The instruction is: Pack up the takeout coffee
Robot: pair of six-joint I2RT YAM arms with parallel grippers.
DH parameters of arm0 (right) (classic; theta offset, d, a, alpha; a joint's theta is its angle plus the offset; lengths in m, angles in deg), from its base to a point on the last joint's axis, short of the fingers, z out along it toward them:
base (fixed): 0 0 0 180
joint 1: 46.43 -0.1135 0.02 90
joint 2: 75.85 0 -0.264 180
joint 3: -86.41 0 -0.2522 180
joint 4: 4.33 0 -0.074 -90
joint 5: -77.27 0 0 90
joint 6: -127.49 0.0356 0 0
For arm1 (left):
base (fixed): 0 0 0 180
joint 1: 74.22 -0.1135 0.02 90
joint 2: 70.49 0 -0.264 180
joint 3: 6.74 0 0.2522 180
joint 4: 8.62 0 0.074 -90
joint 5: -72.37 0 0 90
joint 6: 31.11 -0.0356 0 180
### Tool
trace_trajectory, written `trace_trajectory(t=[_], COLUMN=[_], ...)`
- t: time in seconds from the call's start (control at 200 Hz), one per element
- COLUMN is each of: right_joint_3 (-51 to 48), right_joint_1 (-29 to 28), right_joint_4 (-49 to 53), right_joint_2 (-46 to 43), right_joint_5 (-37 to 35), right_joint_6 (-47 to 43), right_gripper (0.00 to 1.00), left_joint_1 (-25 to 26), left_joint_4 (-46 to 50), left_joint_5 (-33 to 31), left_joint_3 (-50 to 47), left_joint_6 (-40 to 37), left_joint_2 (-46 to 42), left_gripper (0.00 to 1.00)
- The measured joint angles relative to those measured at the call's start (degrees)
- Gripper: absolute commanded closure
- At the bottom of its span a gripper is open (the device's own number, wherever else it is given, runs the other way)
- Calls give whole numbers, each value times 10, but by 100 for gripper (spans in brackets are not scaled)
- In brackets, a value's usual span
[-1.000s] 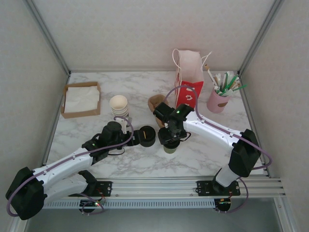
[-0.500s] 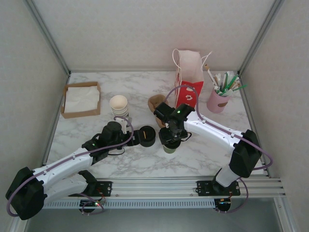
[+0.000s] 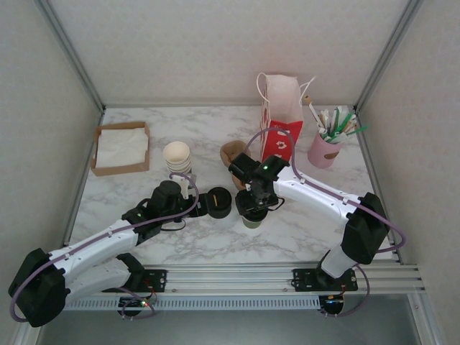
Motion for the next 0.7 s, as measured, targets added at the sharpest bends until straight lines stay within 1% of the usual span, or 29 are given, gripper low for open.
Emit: trace_trajectory(t=[0.045,0.07,0.185,0.255,0.31,0.431,0.701], right_joint_3=[0,0,0,0,0,0,-1], right_joint_1=[0,0,0,0,0,0,0], right_joint_4=[0,-1,-4,-6,-7,-9,-16], right_joint_2=[0,0,0,0,0,0,0], right_joint_5=[1,1,5,9,12,15,17], right_joint_6=[0,0,0,0,0,0,0], right_gripper=[31,31,31,31,31,31,31], left_joint_1=[0,0,1,2,4,21,86], left_joint_4=[0,0,0,-5,-10,-26,-101], left_joint_5=[0,0,2,9,15,24,46], left_joint_3=[0,0,0,0,0,0,-2], left_joint_6=[0,0,2,1,6,10,50], left_joint_2=[0,0,1,9,18,43,106], left_gripper=[35,37,61,70,72,75,83])
